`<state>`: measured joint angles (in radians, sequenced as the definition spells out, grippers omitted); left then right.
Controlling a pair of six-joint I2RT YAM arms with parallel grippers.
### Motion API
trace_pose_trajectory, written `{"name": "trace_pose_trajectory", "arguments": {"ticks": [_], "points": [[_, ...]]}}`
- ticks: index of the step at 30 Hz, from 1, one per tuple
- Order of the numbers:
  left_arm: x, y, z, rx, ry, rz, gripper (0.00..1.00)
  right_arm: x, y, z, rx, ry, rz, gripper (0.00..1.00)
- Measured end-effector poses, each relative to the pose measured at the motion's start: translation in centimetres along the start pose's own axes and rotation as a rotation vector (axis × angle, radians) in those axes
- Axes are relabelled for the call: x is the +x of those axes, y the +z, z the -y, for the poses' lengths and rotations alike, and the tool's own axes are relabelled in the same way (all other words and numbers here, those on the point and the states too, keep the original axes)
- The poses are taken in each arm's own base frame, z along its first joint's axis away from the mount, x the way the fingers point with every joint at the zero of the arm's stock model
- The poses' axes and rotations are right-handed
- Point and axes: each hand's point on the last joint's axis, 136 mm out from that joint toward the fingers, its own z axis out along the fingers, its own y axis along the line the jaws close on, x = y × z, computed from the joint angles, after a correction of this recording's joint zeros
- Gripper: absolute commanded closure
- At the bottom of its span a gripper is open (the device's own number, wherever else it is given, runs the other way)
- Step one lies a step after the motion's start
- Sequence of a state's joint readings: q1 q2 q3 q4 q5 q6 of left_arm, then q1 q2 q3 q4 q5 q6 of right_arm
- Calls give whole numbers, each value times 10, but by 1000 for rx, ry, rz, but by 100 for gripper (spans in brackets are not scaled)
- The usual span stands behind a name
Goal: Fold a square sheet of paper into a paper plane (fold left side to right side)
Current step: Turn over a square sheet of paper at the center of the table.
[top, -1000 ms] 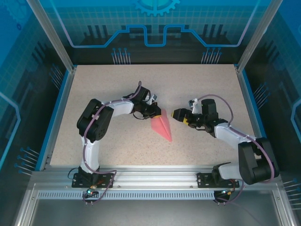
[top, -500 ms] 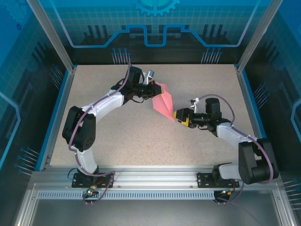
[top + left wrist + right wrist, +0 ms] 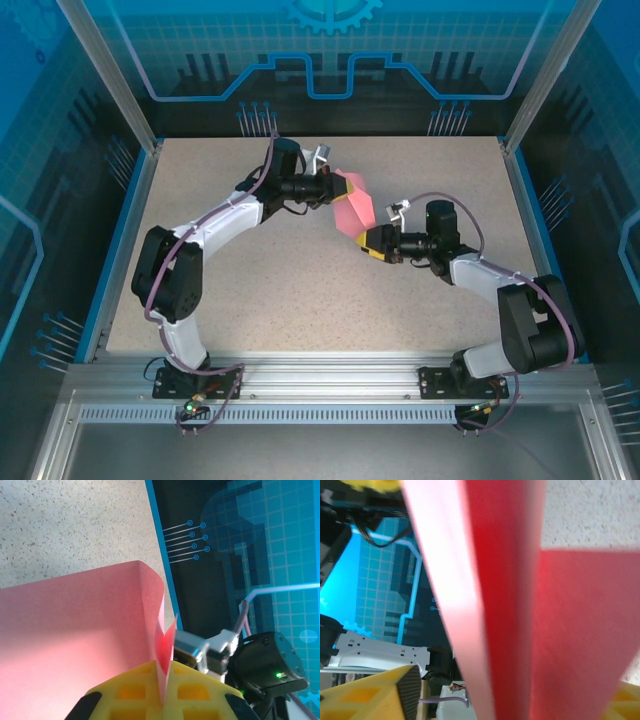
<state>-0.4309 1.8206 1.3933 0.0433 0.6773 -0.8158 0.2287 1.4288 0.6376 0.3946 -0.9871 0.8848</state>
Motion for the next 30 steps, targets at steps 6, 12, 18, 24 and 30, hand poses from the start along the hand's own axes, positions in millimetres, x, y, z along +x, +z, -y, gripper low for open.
{"name": "trace_pose_trajectory", "arguments": {"ticks": [6, 12, 18, 24, 30], "points": [[8, 1, -5, 5, -28, -24, 96, -14, -5, -5, 1, -28, 35, 49], [14, 2, -8, 19, -35, -43, 94, -29, -11, -8, 5, -48, 68, 66], [17, 2, -9, 20, -25, -53, 62, -30, -12, -4, 27, -46, 75, 83], [22, -14, -9, -50, 17, -42, 39, -23, -20, -5, 98, -76, 75, 88], [16, -66, 9, -161, 125, 80, 22, -26, -33, -10, 268, -170, 86, 89]]}}
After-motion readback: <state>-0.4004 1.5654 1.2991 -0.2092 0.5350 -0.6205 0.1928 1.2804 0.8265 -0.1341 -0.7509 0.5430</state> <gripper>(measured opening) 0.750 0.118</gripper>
